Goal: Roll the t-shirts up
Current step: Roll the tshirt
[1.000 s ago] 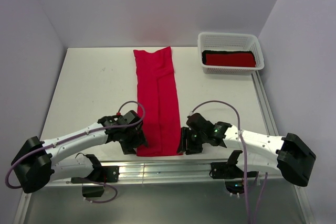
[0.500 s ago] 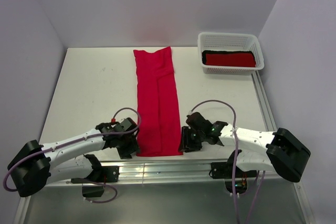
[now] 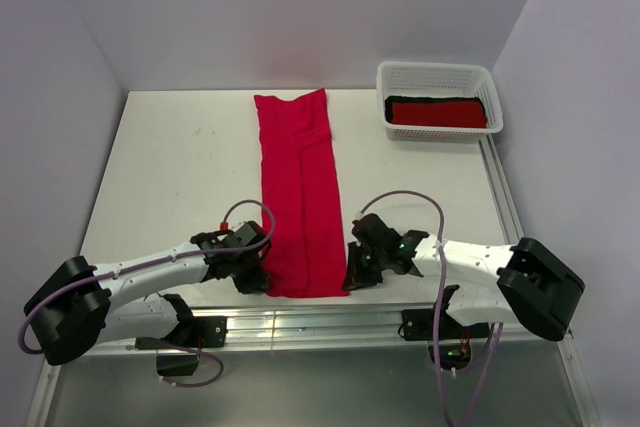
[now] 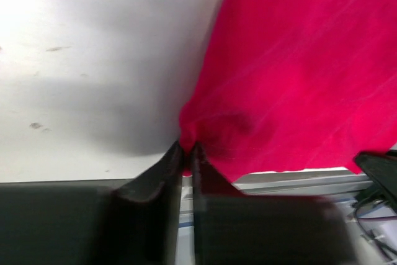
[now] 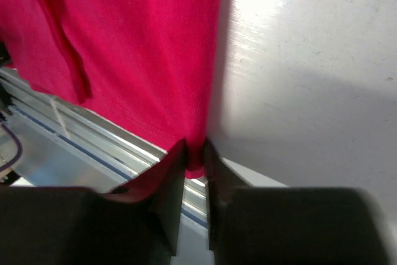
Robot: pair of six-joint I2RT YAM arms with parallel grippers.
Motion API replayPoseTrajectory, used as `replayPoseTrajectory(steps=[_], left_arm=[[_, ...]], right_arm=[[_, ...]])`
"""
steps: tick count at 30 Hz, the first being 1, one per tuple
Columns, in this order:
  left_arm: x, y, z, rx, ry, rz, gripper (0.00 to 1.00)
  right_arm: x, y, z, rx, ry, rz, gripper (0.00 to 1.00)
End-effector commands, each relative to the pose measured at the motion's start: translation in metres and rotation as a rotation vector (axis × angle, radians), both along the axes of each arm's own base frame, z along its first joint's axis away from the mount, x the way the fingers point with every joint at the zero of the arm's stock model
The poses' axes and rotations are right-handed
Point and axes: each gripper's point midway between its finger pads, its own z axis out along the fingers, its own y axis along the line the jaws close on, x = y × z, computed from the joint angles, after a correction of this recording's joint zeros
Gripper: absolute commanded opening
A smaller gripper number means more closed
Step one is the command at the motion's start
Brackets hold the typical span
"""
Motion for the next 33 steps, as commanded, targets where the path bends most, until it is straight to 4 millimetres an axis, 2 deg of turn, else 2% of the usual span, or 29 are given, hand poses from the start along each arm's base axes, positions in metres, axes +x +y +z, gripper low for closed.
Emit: replayPoseTrajectory(steps=[1, 2, 3, 5, 6, 11, 17, 23, 33], left_arm=[[0.01, -0.007, 0.002, -0.004, -0.035, -0.004, 0.08], [0.009, -0.007, 0.002, -0.003, -0.031, -0.003, 0.0], [0.008, -0.005, 0.002, 0.005, -0.024, -0.002, 0.0], [0.007, -0.004, 0.005, 0.012, -0.023, -0.014, 0.0], [0.005, -0.002, 0.006, 0.02, -0.019, -0.017, 0.0], [-0.007, -0.01, 0.017, -0.026, 0.052, -0.044, 0.0], [-0.006, -0.024, 0.037, -0.078, 0.087, -0.042, 0.0], [0.009, -0.025, 0.046, -0.126, 0.115, 0.018, 0.0], [0.039, -0.012, 0.057, -0.166, 0.14, 0.108, 0.0]], right_arm=[[-0.004, -0.005, -0.006, -0.029, 0.024, 0.012, 0.15], [-0.005, -0.005, -0.007, -0.029, 0.031, 0.015, 0.11], [-0.005, -0.006, -0.007, -0.036, 0.032, 0.014, 0.1], [-0.007, -0.009, -0.007, -0.052, 0.039, 0.014, 0.01], [-0.004, -0.008, -0.003, -0.052, 0.029, 0.018, 0.0], [-0.009, -0.013, 0.005, -0.111, 0.086, 0.042, 0.0], [0.002, -0.009, 0.026, -0.088, 0.096, 0.032, 0.01], [0.018, -0.01, 0.038, -0.068, 0.121, 0.031, 0.02], [0.051, -0.008, 0.058, -0.049, 0.143, 0.032, 0.02]])
